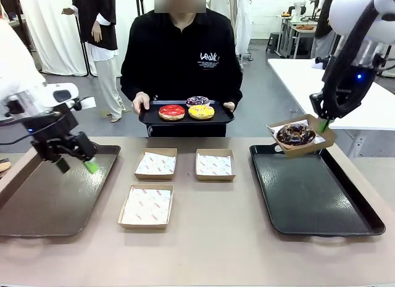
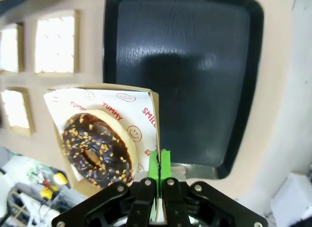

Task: Individually package the donuts and arrange them on the tray.
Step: Place the picked Paper togo box on the Handle tray while simultaneously picking up another Paper togo box from the table with the other hand.

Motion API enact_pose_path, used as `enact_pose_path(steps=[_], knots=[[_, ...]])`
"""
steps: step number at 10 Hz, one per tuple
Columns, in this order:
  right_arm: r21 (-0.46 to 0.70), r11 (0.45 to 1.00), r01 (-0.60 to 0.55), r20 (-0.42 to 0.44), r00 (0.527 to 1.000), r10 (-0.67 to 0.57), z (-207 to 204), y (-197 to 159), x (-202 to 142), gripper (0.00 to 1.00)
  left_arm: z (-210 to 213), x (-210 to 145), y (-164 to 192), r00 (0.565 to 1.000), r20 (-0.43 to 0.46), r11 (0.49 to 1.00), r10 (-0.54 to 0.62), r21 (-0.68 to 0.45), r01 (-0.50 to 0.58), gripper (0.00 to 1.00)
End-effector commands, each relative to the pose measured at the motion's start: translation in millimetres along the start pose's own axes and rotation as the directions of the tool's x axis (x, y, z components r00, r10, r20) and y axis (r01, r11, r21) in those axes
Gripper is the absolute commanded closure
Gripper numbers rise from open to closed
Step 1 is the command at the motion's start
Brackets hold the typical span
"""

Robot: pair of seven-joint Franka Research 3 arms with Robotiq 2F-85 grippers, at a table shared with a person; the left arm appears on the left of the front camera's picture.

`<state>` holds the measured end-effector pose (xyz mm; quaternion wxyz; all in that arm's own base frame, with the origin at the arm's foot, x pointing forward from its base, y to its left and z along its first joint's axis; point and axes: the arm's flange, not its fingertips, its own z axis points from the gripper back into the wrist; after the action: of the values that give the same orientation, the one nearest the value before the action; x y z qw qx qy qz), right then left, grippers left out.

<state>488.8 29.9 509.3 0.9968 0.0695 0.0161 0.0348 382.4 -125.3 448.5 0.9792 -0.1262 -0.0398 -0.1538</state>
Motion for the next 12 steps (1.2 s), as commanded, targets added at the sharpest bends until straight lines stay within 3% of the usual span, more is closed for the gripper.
enact_pose_path(steps=[1, 3, 4, 6, 7, 12], knots=[[0.042, 0.999, 0.009, 0.012, 1.0, -0.009, -12.1, -10.5, -9.3, 0.99, -23.1, 9.8, -17.1, 0.997, 0.074, 0.995, 0.03, 0.098, -0.037, 0.0], [0.043, 0.999, 0.034, 0.002, 0.999, -0.034, -20.3, -14.5, -6.3, 0.99, -41.1, 12.7, -35.4, 0.979, 0.201, 0.976, 0.025, 0.209, -0.068, 0.0], [0.043, 0.998, 0.04, 0.0, 0.999, -0.04, -22.8, -12.4, -2.3, 0.99, -51.1, 13.0, -42.5, 0.975, 0.219, 0.969, 0.023, 0.236, -0.076, 0.0], [0.019, 0.999, 0.034, -0.021, 0.999, -0.033, -18.5, -13.5, -4.8, 0.99, -61.3, 5.5, -51.7, 0.975, 0.221, 0.962, -0.01, 0.269, -0.051, 0.0], [0.019, 0.999, 0.034, -0.021, 0.999, -0.033, -18.5, -13.5, -4.8, 0.99, -45.0, 12.5, -43.6, 0.977, 0.211, 0.98, -0.013, 0.199, -0.03, 0.0], [0.019, 0.999, 0.034, -0.021, 0.999, -0.033, -18.5, -13.5, -4.8, 0.99, -45.0, 12.5, -43.6, 0.977, 0.211, 0.98, -0.013, 0.199, -0.03, 0.0]])
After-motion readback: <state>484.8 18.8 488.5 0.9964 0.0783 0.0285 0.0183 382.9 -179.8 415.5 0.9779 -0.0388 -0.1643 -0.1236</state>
